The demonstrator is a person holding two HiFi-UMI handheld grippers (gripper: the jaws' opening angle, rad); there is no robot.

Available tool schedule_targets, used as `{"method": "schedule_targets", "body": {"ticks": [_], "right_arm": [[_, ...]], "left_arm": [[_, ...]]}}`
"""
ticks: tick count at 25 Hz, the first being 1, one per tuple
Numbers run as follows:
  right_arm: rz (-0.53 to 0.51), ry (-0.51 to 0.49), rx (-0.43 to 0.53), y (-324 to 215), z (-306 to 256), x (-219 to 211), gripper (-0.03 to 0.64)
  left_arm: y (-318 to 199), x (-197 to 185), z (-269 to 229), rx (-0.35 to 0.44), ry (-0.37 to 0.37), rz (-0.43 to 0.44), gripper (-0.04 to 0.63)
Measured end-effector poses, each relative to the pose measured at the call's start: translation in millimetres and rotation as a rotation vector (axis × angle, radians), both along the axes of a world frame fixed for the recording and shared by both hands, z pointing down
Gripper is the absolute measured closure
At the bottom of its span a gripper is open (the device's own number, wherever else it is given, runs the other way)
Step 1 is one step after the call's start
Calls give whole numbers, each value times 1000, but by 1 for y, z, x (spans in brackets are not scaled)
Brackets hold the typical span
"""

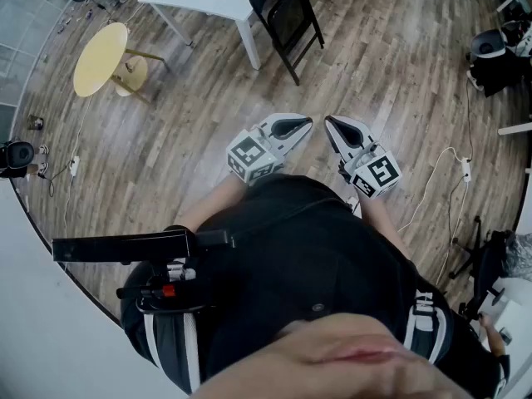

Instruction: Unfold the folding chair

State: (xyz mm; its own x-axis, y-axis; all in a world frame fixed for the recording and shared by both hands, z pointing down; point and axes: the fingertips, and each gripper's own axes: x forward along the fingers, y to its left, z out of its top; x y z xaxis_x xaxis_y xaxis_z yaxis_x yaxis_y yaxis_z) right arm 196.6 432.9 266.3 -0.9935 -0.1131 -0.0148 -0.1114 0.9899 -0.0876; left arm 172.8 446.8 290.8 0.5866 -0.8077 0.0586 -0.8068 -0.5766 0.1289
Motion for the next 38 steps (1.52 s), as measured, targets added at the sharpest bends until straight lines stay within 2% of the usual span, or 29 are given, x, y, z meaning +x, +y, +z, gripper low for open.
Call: {"method": "schedule_targets", "body": {"ticks": [21,28,34,38], "right_arm": [[-19,10,-95,10,21,-4,609],[-33,25,-96,10,26,-10,609],[-53,36,-54,4,25,-38,609],[-34,36,-70,-6,25,-64,609]], "left_arm": [[14,-10,19,-59,16,-61,591],[15,-18,23,-83,24,-82,591],[10,-45,22,-84,27,-99,591],[4,-68,24,-85,8,-89,591]]}}
